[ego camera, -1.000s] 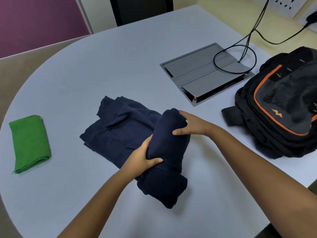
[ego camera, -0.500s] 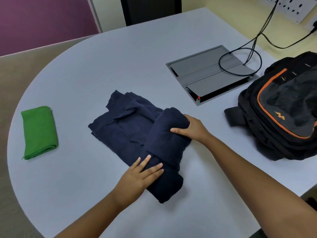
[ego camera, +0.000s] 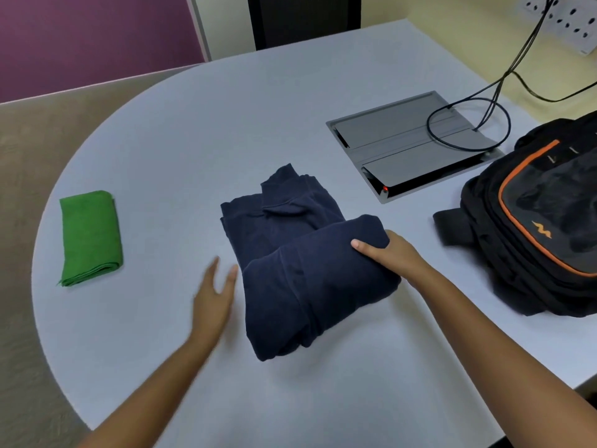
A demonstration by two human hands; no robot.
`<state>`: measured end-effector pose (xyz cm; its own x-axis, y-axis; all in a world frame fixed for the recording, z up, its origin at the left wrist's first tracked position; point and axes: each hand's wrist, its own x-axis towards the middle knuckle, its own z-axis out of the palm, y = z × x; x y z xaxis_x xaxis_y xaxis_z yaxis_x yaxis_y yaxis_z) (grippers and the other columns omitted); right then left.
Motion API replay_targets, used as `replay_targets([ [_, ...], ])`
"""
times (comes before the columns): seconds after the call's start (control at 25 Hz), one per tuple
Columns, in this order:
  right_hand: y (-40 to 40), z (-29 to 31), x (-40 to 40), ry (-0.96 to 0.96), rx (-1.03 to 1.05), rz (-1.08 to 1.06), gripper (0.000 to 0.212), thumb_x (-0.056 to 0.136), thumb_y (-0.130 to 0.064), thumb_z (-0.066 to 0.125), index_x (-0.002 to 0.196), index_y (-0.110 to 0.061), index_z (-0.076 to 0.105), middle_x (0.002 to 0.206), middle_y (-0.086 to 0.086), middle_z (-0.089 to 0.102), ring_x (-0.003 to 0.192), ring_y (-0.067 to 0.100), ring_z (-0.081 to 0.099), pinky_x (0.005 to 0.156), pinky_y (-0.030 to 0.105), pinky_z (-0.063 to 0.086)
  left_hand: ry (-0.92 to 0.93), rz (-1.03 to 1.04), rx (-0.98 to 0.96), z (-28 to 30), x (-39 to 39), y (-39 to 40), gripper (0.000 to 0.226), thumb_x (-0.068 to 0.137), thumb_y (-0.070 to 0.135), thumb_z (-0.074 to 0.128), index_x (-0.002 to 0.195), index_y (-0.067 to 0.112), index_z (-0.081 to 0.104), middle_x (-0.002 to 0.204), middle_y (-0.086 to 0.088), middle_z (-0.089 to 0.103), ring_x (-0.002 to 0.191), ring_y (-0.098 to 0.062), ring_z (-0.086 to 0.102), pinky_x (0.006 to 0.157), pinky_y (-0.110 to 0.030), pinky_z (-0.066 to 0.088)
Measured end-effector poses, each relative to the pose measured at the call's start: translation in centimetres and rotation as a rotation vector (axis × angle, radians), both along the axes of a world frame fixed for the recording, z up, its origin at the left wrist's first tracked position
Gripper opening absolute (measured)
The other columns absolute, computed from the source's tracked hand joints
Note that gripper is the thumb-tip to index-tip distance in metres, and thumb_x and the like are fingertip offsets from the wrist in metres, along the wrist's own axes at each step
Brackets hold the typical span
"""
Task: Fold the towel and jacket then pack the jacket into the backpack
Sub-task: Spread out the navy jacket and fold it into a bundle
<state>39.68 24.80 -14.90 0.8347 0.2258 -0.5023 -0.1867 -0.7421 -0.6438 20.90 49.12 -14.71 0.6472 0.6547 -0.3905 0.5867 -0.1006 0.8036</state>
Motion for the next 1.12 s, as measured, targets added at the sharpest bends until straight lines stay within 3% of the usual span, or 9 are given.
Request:
replay_targets([
  [0.12, 0.8, -0.6, -0.9, -0.163, 0.102, -0.126, 0.051, 0.077, -0.062, 0.059, 0.110, -0.023, 0.055, 0.115, -0.001, 0.059, 0.097, 0.016, 0.056, 0.081, 0.029, 0.043, -0.005, 0.029, -0.283, -0.2, 0.5, -5.8, 0.040, 0.089, 0.046, 0.054, 0.120, 0.023, 0.051, 0.109, 0.007, 0.059, 0.103, -0.018, 0.056, 0.087, -0.030, 0.044],
  [0.24, 0.6, -0.3, -1.5, -0.176, 0.228, -0.177, 0.040, 0.087, -0.051, 0.055, 0.115, -0.023, 0.057, 0.105, -0.007, 0.060, 0.099, 0.015, 0.056, 0.082, 0.026, 0.041, 0.013, 0.055, 0.134, -1.3, 0.7, -5.8, 0.026, 0.094, 0.038, 0.047, 0.081, 0.018, 0.057, 0.073, 0.003, 0.063, 0.072, -0.021, 0.060, 0.057, -0.026, 0.041],
  [0.4, -1.1, -0.1, -1.2, -0.198, 0.080, -0.194, 0.040, 0.090, -0.055, 0.045, 0.104, -0.021, 0.061, 0.095, -0.004, 0.062, 0.094, 0.020, 0.058, 0.083, 0.036, 0.048, 0.024, -0.059, 0.355, -2.4, -0.4, -3.2, 0.030, 0.097, 0.039, 0.038, 0.085, 0.019, 0.058, 0.064, 0.004, 0.059, 0.059, -0.013, 0.054, 0.050, -0.024, 0.035],
  [0.48, -0.7, -0.6, -1.2, -0.131, -0.051, -0.109, 0.044, 0.090, -0.059, 0.041, 0.099, -0.021, 0.059, 0.096, -0.002, 0.063, 0.092, 0.022, 0.058, 0.077, 0.035, 0.046, 0.221, -0.230, 0.388, -3.5, -0.2, -1.7, 0.037, 0.097, 0.044, 0.034, 0.093, 0.017, 0.060, 0.070, 0.003, 0.060, 0.066, -0.017, 0.056, 0.052, -0.026, 0.036],
  [0.6, 0.8, -0.2, -0.4, -0.209, -0.129, -0.069, 0.046, 0.091, -0.059, 0.038, 0.106, -0.018, 0.052, 0.105, 0.001, 0.063, 0.093, 0.024, 0.057, 0.074, 0.034, 0.042, 0.212, -0.229, 0.421, -3.4, 1.4, -0.1, 0.034, 0.097, 0.042, 0.038, 0.102, 0.016, 0.060, 0.092, -0.006, 0.066, 0.080, -0.025, 0.060, 0.059, -0.030, 0.038],
  [0.68, 1.4, -0.1, -0.7, -0.409, -0.163, -0.037, 0.043, 0.093, -0.052, 0.040, 0.120, -0.018, 0.043, 0.126, 0.004, 0.056, 0.110, 0.026, 0.054, 0.094, 0.043, 0.041, 0.117, -0.174, 0.525, -2.5, 1.9, -0.5, 0.030, 0.096, 0.030, 0.044, 0.122, 0.017, 0.051, 0.126, -0.008, 0.057, 0.103, -0.029, 0.059, 0.075, -0.036, 0.045],
  [0.76, 2.3, -0.7, -2.3, -0.656, -0.188, 0.126, 0.044, 0.096, -0.043, 0.040, 0.135, -0.024, 0.037, 0.149, 0.001, 0.035, 0.137, 0.023, 0.033, 0.113, 0.051, 0.015, 0.018, -0.237, 0.683, -1.5, 2.3, -2.7, 0.046, 0.094, 0.025, 0.047, 0.139, 0.021, 0.037, 0.150, -0.004, 0.033, 0.133, -0.027, 0.039, 0.105, -0.048, 0.033],
  [0.92, 3.8, -2.2, -3.5, -0.797, -0.375, 0.667, 0.069, 0.091, -0.063, 0.007, 0.143, -0.026, 0.035, 0.154, -0.001, 0.027, 0.144, 0.024, 0.020, 0.111, 0.061, 0.007, 0.013, -0.659, 0.871, -2.0, 4.3, -8.0, 0.062, 0.090, 0.050, 0.026, 0.145, 0.023, 0.030, 0.154, 0.003, 0.027, 0.142, -0.025, 0.024, 0.109, -0.058, 0.023],
  [1.12, 3.0, -3.1, -1.2, -0.733, -0.397, 0.758, 0.082, 0.081, -0.072, -0.010, 0.147, -0.034, 0.021, 0.158, -0.006, 0.014, 0.146, 0.018, 0.006, 0.114, 0.052, -0.001, 0.250, -0.690, 0.735, -5.7, 5.8, -5.9, 0.087, 0.071, 0.074, -0.009, 0.148, 0.034, -0.005, 0.158, 0.011, -0.003, 0.146, -0.016, -0.007, 0.112, -0.058, -0.005],
])
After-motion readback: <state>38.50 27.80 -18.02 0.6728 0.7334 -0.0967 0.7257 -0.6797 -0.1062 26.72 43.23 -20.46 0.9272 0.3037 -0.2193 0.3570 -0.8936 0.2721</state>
